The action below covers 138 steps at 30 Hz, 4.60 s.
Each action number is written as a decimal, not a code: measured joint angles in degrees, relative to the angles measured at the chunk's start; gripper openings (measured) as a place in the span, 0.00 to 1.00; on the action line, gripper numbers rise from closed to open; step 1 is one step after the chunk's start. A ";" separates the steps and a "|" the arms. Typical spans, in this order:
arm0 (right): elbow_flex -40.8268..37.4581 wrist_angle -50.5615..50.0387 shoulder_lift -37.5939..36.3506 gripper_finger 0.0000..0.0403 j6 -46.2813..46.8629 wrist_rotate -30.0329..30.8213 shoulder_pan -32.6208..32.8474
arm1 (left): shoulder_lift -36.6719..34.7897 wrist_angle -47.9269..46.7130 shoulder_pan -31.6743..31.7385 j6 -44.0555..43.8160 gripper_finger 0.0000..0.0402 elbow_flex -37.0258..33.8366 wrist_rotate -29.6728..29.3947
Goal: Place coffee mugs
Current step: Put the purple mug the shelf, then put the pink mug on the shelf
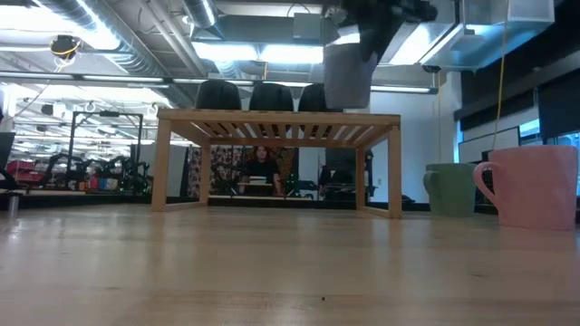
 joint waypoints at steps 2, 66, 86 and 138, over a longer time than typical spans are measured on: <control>-0.02 0.46 0.37 0.06 -1.32 -0.81 -1.53 | 0.33 0.26 0.00 0.00 0.25 0.02 -0.09; -2.84 -2.42 -9.56 0.46 4.74 11.31 18.56 | 0.79 1.15 0.00 0.00 0.25 0.02 0.45; -55.89 12.81 -41.65 0.46 19.23 -0.48 23.41 | 5.50 2.97 0.00 0.01 0.25 0.02 1.54; -73.20 32.04 -41.85 0.02 -33.57 -10.10 23.41 | 11.35 8.74 -0.02 -0.24 0.25 0.02 6.85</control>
